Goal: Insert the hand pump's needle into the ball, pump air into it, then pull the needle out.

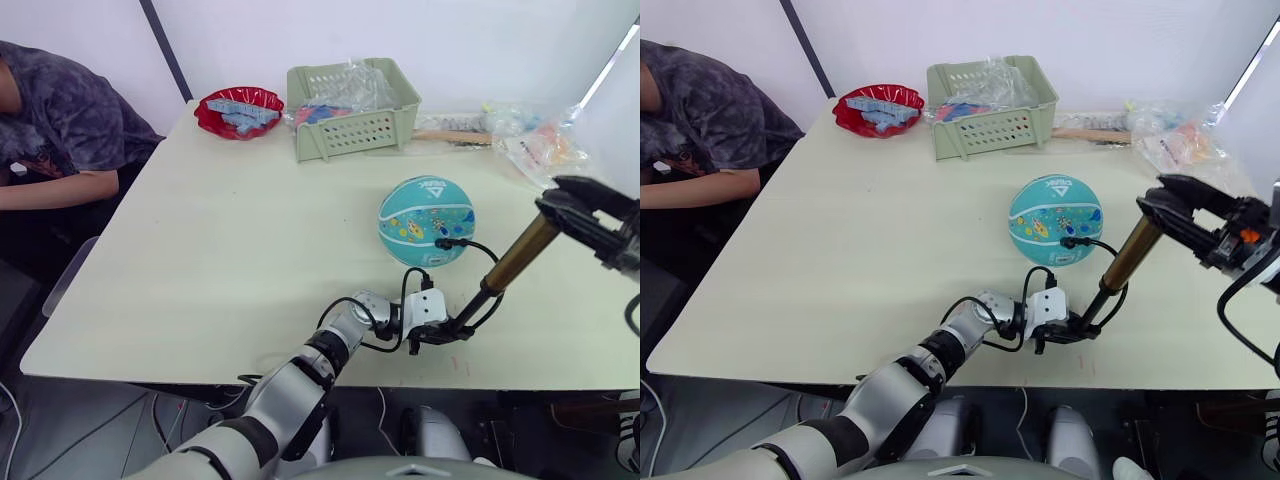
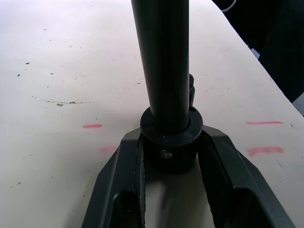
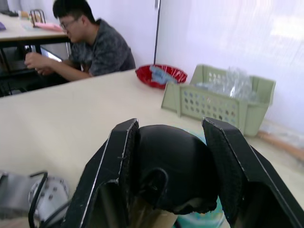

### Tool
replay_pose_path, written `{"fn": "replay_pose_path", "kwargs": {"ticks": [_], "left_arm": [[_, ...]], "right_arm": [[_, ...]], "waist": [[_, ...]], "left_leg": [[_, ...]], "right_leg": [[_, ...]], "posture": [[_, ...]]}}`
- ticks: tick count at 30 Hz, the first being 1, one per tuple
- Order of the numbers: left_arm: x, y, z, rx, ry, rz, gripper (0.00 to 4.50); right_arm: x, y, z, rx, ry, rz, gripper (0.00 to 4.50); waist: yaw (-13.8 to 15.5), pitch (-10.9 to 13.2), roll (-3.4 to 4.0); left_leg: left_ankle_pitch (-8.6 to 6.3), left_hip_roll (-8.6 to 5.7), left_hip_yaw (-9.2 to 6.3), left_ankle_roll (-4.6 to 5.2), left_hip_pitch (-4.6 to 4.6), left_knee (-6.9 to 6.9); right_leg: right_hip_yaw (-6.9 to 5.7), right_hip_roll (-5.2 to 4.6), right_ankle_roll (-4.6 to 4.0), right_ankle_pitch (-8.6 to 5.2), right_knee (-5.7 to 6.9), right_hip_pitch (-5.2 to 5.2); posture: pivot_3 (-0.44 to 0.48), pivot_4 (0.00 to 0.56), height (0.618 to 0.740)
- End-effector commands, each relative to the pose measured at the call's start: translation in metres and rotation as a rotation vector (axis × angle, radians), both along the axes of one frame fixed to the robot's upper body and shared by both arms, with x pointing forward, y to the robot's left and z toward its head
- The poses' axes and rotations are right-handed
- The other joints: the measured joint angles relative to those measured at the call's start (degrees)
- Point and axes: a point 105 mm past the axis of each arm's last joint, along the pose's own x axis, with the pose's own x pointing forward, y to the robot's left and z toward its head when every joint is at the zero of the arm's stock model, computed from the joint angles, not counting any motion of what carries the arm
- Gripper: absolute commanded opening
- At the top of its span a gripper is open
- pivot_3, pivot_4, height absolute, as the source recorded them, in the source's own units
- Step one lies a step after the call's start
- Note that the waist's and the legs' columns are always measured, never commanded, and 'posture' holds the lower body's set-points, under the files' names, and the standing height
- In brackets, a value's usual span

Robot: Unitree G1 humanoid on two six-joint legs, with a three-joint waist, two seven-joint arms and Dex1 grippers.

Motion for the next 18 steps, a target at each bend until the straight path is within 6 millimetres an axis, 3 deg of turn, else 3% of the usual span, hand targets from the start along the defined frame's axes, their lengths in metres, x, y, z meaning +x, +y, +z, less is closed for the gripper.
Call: {"fn": "replay_pose_path", "kwargs": {"ticks": [1, 8, 10, 18], "left_arm": [[-0.024, 0.039, -0.059, 0.236, 0.145, 0.013, 1.11], [-0.024, 0.039, -0.058, 0.236, 0.145, 0.012, 1.11], [-0.025, 0.039, -0.058, 0.235, 0.146, 0.01, 1.11], [-0.024, 0.04, -0.059, 0.237, 0.143, 0.012, 1.11]], "right_arm": [[-0.009, -0.015, 0.048, 0.015, -0.189, -0.077, 1.63], [-0.008, -0.018, 0.059, 0.021, -0.219, -0.092, 1.63], [-0.006, -0.012, 0.036, -0.002, -0.147, -0.075, 1.63], [-0.003, -0.001, -0.022, 0.042, 0.021, -0.045, 1.63]], "waist": [[0.01, 0.12, 0.04], [0.01, 0.29, 0.18], [0.02, 0.29, 0.18], [-0.06, 0.08, -0.13]], "left_leg": [[0.0, 0.0, 0.0, 0.0, -0.02, 0.0], [0.0, -0.03, 0.04, 0.0, -0.08, 0.0], [0.0, -0.03, 0.04, 0.0, -0.07, 0.0], [0.0, 0.01, 0.01, 0.0, 0.01, 0.02]], "right_leg": [[0.0, 0.0, 0.0, 0.0, 0.0, -0.01], [0.03, -0.04, 0.0, 0.01, -0.01, -0.05], [0.03, -0.04, 0.0, 0.01, 0.0, -0.05], [0.02, 0.03, 0.01, 0.0, 0.02, 0.01]], "posture": [[0.0, 0.15, 0.738], [0.0, 0.15, 0.738], [0.0, 0.15, 0.738], [0.0, 0.15, 0.738]]}}
